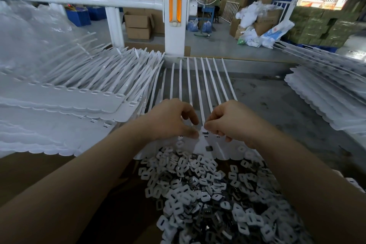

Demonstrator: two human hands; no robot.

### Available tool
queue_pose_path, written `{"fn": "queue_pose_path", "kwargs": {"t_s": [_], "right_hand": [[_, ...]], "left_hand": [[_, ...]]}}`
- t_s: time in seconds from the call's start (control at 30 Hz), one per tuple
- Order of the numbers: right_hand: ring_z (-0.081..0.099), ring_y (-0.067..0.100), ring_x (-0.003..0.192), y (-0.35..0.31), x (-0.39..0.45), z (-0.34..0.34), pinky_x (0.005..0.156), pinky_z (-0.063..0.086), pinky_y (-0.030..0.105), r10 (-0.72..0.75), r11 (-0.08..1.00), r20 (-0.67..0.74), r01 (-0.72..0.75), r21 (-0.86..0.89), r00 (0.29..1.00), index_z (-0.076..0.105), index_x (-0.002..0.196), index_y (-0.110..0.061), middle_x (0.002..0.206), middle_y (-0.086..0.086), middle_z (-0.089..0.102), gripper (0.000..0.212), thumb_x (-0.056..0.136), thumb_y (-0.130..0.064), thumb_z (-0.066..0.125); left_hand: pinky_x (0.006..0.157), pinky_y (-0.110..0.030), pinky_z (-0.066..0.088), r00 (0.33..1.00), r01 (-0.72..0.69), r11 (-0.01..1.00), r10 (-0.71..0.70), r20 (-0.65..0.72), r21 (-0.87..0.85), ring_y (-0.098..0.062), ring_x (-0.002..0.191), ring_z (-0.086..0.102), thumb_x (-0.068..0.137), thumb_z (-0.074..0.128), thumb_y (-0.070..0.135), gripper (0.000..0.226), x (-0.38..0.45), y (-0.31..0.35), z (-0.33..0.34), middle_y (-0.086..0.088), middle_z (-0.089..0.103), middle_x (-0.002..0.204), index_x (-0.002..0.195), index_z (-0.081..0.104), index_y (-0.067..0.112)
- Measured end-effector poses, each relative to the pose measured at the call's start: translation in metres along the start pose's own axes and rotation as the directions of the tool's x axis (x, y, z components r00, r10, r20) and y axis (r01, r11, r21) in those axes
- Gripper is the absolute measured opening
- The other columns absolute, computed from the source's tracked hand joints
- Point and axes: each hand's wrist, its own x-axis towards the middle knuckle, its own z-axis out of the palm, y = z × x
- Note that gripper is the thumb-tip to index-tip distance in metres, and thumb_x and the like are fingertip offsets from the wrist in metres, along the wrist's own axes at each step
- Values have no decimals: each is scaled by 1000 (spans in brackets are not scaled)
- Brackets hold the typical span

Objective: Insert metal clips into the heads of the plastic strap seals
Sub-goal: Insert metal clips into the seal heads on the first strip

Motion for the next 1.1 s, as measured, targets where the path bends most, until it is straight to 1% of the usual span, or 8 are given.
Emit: {"fn": "queue_pose_path", "kwargs": {"t_s": [0.1, 0.23, 0.43, 0.6, 0.67, 0.8, 0.93, 1.1], "right_hand": [[63, 16, 64, -1, 0, 1, 51, 47, 24, 1, 999, 3, -1, -33, 1000, 67, 71, -24, 69, -1, 65, 16, 86, -21, 70], [65, 19, 66, -1, 1, 0, 55, 53, 28, 16, 998, 0, -16, -55, 1000, 67, 71, -23, 71, 2, 66, 16, 86, -19, 70], [66, 19, 66, -2, 2, 1, 56, 55, 28, 20, 998, 12, -20, -62, 1000, 68, 74, -22, 74, 3, 66, 12, 85, -19, 71], [64, 17, 64, -3, 2, -4, 52, 52, 25, 33, 999, 25, -32, -41, 999, 66, 79, -15, 75, 6, 67, 11, 90, -13, 66], [66, 19, 65, -2, 1, -8, 51, 54, 27, 32, 995, 10, -30, -98, 999, 64, 80, -15, 74, 4, 66, 16, 93, -7, 59], [69, 21, 73, -3, -1, -12, 63, 60, 32, 18, 964, 68, 0, -265, 997, 63, 84, -15, 80, 1, 64, 8, 91, -11, 63], [66, 16, 71, -2, -2, -13, 55, 57, 23, 26, 963, 106, 3, -270, 994, 56, 81, -21, 86, -2, 59, 16, 89, -13, 68], [67, 15, 63, -1, -1, -12, 53, 56, 23, 36, 955, 119, 1, -295, 992, 56, 85, -20, 90, 0, 61, 13, 90, -13, 66]], "left_hand": [[64, -15, 37, 998, -59, 998, 59, -15, -4, 13, 83, 50, 73, 83, 37, 19, 0, 1, 1, 18, 58, 88, 86, 69, 38], [70, -18, 49, 992, -122, 992, 122, -14, 17, 2, 83, 57, 74, 82, 33, 21, 1, -1, 1, 15, 63, 87, 92, 71, 35], [75, -18, 48, 971, -238, 967, 239, 2, 94, 3, 87, 56, 77, 78, 38, 21, 3, -8, -1, 17, 61, 91, 95, 68, 40], [76, -17, 45, 954, -301, 939, 298, 44, 167, 4, 87, 56, 83, 72, 39, 28, 2, -9, -4, 19, 60, 92, 109, 65, 43], [78, -15, 42, 947, -320, 926, 313, 68, 201, 4, 88, 53, 86, 69, 39, 33, 0, -9, -5, 19, 59, 95, 117, 61, 47], [79, -24, 37, 931, -365, 880, 340, 133, 305, -1, 90, 47, 91, 62, 37, 35, -2, -5, -6, 14, 55, 99, 125, 58, 46], [85, -30, 41, 928, -371, 841, 317, 198, 394, -5, 92, 45, 95, 55, 40, 36, -4, -1, -8, 12, 53, 101, 130, 55, 46], [85, -36, 47, 898, -440, 723, 366, 244, 533, -10, 94, 54, 97, 51, 42, 35, -5, 8, -11, 8, 59, 109, 132, 57, 43]]}}
